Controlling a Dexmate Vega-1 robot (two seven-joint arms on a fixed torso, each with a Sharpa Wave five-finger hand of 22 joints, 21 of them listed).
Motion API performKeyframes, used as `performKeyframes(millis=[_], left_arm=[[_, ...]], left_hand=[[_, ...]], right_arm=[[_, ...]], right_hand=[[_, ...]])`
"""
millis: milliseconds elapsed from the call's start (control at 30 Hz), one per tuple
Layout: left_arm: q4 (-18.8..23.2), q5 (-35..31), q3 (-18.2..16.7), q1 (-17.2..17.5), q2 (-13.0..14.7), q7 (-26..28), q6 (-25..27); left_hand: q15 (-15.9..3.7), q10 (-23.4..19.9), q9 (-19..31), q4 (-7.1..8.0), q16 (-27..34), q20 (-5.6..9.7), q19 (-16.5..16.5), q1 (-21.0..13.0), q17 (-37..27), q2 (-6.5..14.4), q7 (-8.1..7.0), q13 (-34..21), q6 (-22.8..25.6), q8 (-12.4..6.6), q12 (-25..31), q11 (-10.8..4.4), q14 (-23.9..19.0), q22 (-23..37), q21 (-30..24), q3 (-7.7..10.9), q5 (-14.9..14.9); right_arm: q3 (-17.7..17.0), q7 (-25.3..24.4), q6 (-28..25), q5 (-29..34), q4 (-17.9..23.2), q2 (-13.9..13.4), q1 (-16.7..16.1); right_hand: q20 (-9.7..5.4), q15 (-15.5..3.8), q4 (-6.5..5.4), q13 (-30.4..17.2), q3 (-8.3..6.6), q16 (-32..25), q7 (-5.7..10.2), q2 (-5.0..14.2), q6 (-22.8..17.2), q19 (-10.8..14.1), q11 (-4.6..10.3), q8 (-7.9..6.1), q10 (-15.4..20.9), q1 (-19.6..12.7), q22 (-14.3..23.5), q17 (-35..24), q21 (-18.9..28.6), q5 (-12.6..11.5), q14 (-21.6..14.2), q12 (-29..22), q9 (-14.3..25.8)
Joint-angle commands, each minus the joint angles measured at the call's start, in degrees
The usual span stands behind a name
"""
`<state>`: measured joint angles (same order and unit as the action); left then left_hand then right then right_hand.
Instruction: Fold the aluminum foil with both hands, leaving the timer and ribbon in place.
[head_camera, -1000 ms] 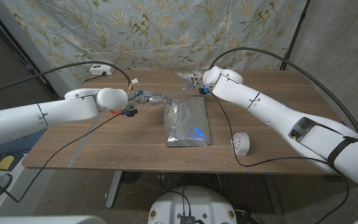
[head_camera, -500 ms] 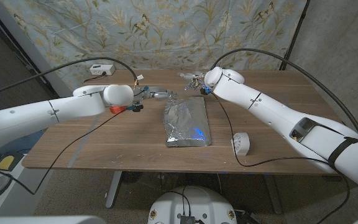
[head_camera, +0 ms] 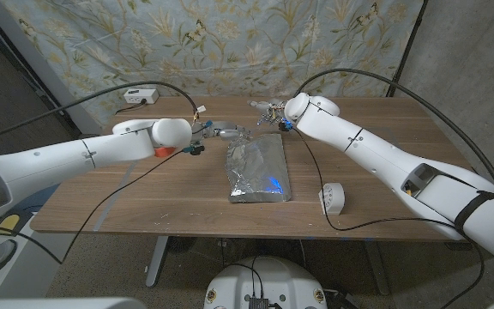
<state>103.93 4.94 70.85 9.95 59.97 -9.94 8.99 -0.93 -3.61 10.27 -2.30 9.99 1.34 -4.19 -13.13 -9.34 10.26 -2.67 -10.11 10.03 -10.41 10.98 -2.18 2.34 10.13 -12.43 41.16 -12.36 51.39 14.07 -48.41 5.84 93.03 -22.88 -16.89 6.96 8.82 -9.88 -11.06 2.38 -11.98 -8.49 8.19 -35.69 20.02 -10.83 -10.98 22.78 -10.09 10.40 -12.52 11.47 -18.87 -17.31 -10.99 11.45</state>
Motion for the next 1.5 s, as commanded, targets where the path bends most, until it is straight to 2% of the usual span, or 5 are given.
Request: performKeyframes(millis=[33,633,933,1300,1500], left_arm=[[-2.1,-3.5,2.2,0.3,-1.8,-0.3,0.0],[-1.7,-7.1,4.8,-0.3,-1.6,-0.8,1.6],[-2.3,-8.0,5.8,-0.5,-1.9,-0.7,1.5],[-1.5,-9.9,7.1,-0.6,-1.9,0.0,2.5],[-1.1,-10.1,7.4,-0.3,-1.6,0.8,2.8]], left_hand=[[-0.13,-0.5,0.1,-0.29,0.2,-0.06,0.4,-0.7,-0.1,0.1,-0.06,-0.1,0.3,-0.19,0.4,-0.17,-0.2,0.2,0.0,0.21,-0.1],[-0.39,-1.1,0.1,-0.37,0.3,0.11,0.8,-1.0,-0.1,0.1,-0.37,-0.1,0.9,-0.36,0.5,-0.57,-0.7,0.2,0.0,0.03,-0.1],[-0.43,-1.2,0.1,-0.37,0.4,0.13,1.1,-1.2,-0.1,0.2,-0.51,-0.1,1.1,-0.37,0.5,-0.64,-0.9,0.2,-0.1,-0.06,-0.1],[-0.45,-1.2,0.1,-0.30,0.3,0.19,1.2,-1.2,-0.1,0.2,-0.58,-0.1,1.1,-0.31,0.5,-0.63,-0.9,0.2,-0.1,-0.19,0.0],[-0.46,-1.1,0.2,-0.20,0.3,0.14,1.2,-1.2,-0.2,0.2,-0.58,-0.1,1.0,-0.27,0.4,-0.55,-0.9,0.2,0.0,-0.30,0.0]], right_arm=[[-0.7,-0.5,0.7,-0.7,0.1,-0.4,-0.5],[-2.3,-0.9,1.5,-2.6,0.5,-1.1,-1.9],[-2.7,-1.2,1.8,-2.7,2.5,-2.6,-2.9],[-4.2,-2.6,2.6,-3.0,6.5,-5.2,-5.0],[-3.4,-4.3,2.9,-0.5,11.2,-8.2,-6.2]], right_hand=[[-0.17,-0.25,0.21,-0.3,-0.28,0.0,-0.02,0.90,0.2,-0.2,0.34,-0.02,0.1,0.6,-0.1,0.0,0.2,-0.3,0.1,-0.4,0.2],[-0.02,-0.38,0.31,-0.3,-0.42,-0.1,0.09,0.98,0.3,0.7,0.61,-0.18,0.2,1.0,-0.1,0.1,0.6,-0.6,-0.1,-0.4,0.2],[-0.06,-0.44,0.36,-0.3,-0.51,-0.1,0.17,1.02,0.5,1.1,0.62,-0.18,0.1,1.1,-0.1,0.2,0.7,-0.8,-0.1,-0.4,0.1],[-0.25,-0.73,0.50,-0.3,-0.77,-0.1,0.40,1.17,0.6,1.2,0.87,-0.27,0.2,1.1,-0.1,0.2,0.7,-0.9,-0.3,-0.5,0.1],[-0.46,-1.02,0.68,-0.3,-1.09,-0.1,0.61,1.35,0.6,1.3,1.29,-0.33,0.2,0.9,-0.1,0.3,0.7,-1.0,-0.4,-0.5,0.1]])
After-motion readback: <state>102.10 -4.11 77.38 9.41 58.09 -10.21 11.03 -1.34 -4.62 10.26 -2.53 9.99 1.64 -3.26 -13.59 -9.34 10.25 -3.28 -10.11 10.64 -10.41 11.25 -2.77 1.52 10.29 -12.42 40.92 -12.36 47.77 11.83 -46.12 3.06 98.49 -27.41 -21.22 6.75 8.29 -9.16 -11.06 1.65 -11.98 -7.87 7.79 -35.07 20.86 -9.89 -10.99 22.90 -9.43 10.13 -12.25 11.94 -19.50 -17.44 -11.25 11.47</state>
